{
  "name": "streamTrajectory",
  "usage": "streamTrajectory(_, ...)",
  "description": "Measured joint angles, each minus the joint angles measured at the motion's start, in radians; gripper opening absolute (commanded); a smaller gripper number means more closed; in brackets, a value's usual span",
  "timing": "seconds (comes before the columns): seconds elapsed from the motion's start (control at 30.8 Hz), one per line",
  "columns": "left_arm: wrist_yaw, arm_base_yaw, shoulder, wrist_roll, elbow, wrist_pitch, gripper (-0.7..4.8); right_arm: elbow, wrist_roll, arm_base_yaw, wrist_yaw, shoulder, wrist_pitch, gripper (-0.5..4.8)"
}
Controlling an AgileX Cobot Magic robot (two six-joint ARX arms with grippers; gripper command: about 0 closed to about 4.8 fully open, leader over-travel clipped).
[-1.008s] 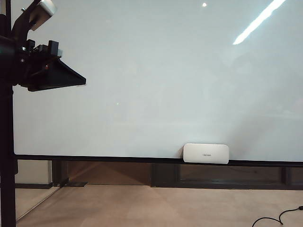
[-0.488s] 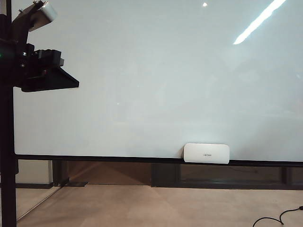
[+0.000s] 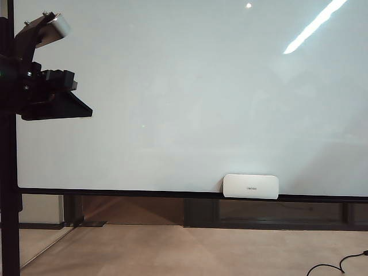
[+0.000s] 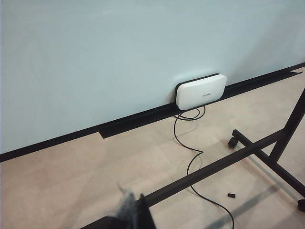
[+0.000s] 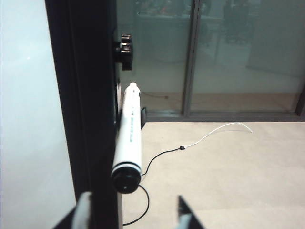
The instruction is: Reach to the right to find the marker pen, pick it up, and write the number 20 on the whiteboard.
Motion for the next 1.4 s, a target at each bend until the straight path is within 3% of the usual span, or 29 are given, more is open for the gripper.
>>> streamTrajectory(0.16,0.000,0.000,0.000,0.000,0.000,-0.018,-0.04,0.000,-0.028,0.011,0.000,0.000,-0.010,2.66)
streamTrajectory(0.49,0.000,0.000,0.002,0.000,0.000,-0.035,-0.04,0.010,-0.074,0.037,0.079,0.000,-0.019,2.66)
streamTrajectory(0.62,0.000,0.000,0.002,0.000,0.000,-0.035,-0.04,0.102,-0.070,0.046,0.074,0.050,-0.038,2.66)
streamTrajectory(1.4,0.000,0.000,0.002,0.003,0.000,-0.036,-0.04,0.193,-0.077,0.057,0.089,0.100,-0.064,2.47)
